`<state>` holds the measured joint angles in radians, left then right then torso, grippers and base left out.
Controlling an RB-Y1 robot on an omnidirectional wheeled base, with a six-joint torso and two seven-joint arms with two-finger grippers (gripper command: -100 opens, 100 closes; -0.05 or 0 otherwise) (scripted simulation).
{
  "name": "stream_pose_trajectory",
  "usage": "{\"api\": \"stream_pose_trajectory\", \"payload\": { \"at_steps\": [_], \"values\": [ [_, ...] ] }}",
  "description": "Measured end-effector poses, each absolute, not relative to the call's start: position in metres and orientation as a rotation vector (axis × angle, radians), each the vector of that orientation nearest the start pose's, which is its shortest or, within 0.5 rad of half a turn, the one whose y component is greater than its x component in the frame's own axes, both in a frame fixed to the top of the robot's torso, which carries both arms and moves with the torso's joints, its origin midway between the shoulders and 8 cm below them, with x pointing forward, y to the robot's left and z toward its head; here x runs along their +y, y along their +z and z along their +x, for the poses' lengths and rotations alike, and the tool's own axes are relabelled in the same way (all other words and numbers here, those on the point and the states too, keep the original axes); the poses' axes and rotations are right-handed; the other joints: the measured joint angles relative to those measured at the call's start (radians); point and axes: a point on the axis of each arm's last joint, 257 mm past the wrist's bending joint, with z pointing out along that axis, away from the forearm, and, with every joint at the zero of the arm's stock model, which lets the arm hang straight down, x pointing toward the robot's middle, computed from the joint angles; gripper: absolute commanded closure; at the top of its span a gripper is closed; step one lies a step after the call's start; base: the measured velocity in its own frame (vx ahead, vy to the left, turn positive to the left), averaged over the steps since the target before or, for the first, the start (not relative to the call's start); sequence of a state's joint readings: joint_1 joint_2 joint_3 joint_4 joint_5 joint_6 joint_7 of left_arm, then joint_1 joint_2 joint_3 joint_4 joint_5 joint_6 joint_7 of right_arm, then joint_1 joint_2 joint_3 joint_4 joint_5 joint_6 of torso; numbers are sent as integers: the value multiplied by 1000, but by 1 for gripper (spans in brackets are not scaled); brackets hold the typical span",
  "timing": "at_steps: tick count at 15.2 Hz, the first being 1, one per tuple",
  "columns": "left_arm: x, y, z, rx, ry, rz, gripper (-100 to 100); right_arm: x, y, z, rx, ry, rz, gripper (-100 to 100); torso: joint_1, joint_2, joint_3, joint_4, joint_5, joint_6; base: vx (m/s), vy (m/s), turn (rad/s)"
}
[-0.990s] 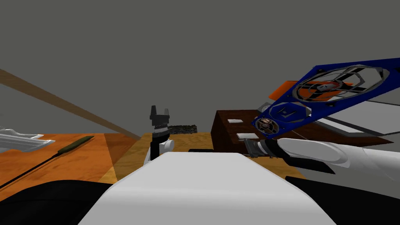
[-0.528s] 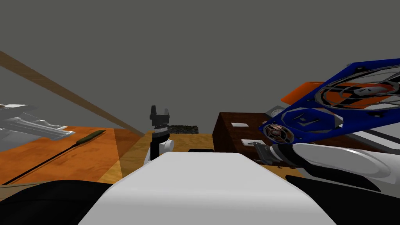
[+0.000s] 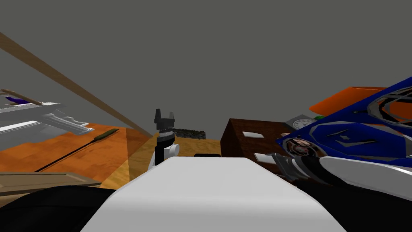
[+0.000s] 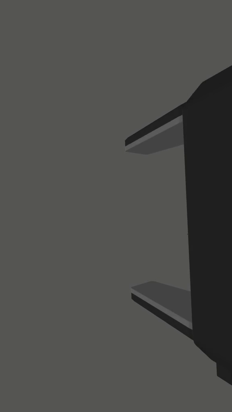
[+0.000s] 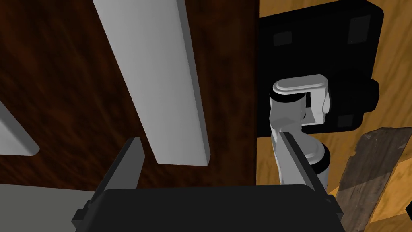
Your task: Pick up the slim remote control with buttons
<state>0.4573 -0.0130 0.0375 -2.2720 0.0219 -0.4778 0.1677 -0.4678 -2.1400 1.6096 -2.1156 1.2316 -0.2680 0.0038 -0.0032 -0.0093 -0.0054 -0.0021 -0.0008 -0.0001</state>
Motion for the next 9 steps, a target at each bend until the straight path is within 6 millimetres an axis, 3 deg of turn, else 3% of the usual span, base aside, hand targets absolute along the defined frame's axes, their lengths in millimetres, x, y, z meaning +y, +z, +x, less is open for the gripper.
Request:
{"api": "stream_pose_trajectory", "payload": {
  "at_steps": [9],
  "values": [
    [292, 31, 349, 529, -1452, -731, 0, -503, -295, 65, 2409, -27, -1944, -100, 1, 1, 1, 0, 0, 0, 91, -39, 121]
  ]
}}
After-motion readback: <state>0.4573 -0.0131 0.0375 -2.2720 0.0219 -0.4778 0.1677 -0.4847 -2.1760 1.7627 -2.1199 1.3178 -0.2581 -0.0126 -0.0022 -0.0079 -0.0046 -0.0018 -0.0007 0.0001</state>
